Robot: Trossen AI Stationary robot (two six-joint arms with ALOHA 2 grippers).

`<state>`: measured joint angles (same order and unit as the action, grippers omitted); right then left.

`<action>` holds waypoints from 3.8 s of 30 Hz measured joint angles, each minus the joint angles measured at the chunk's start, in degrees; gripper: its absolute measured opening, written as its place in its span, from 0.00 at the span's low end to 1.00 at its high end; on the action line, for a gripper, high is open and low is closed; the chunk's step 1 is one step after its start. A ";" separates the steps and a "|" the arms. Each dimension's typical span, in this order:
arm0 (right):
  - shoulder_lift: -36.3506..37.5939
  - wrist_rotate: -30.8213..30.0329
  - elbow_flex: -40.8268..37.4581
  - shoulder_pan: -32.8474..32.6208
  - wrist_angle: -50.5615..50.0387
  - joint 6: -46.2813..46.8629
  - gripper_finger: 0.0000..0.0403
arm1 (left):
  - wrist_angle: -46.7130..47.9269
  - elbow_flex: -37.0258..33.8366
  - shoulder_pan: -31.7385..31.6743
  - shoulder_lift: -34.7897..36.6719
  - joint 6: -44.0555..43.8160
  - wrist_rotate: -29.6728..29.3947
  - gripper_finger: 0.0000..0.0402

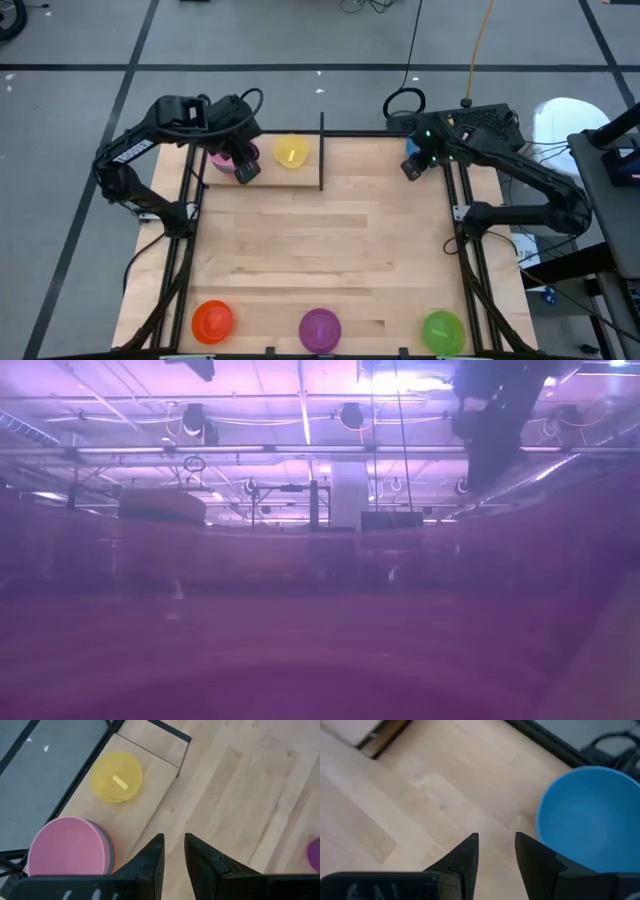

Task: Place and stack bowls onto a shelf
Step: Stack the blue bowl on top of the pink bowl on the shelf

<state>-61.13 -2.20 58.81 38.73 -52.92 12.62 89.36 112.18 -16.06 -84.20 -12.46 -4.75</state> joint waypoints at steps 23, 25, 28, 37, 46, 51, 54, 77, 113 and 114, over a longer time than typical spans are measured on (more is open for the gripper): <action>-20.68 1.96 0.02 11.33 1.72 -15.29 0.30 | 0.00 0.00 4.96 0.00 -3.37 -0.03 0.20; -21.94 2.21 0.02 11.78 1.79 -15.96 0.30 | 0.00 0.00 4.97 0.00 -3.37 -0.03 0.20; -23.85 2.08 0.02 12.57 2.84 -17.45 0.30 | 0.00 0.00 4.94 0.00 -3.39 -0.03 0.20; -26.77 2.17 0.02 13.37 7.43 -17.86 0.24 | 0.60 0.00 4.97 0.00 -3.53 0.13 0.20; -26.58 2.34 0.07 11.21 4.69 -20.75 0.01 | 0.61 0.00 4.97 0.00 -3.53 0.25 0.20; -26.36 6.89 0.07 5.58 2.58 -25.26 0.01 | 0.63 0.00 4.97 0.00 -2.91 0.28 0.20; -26.33 9.93 0.12 0.63 1.73 -29.23 0.01 | 0.63 0.00 4.97 0.00 -2.60 0.28 0.20; -26.55 27.22 -0.02 -37.56 22.63 -39.27 0.00 | 0.42 -0.07 11.29 -1.60 4.54 0.43 0.20; -26.44 30.98 0.00 -46.33 28.78 -46.77 0.00 | -14.40 -0.07 22.19 -25.39 59.42 17.78 0.20; -26.44 31.08 0.00 -46.57 28.70 -47.14 0.00 | -15.36 -0.07 21.95 -25.32 60.15 19.58 0.20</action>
<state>-87.57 28.87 58.81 -7.84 -24.22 -34.53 74.00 112.12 5.89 -109.53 47.69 14.83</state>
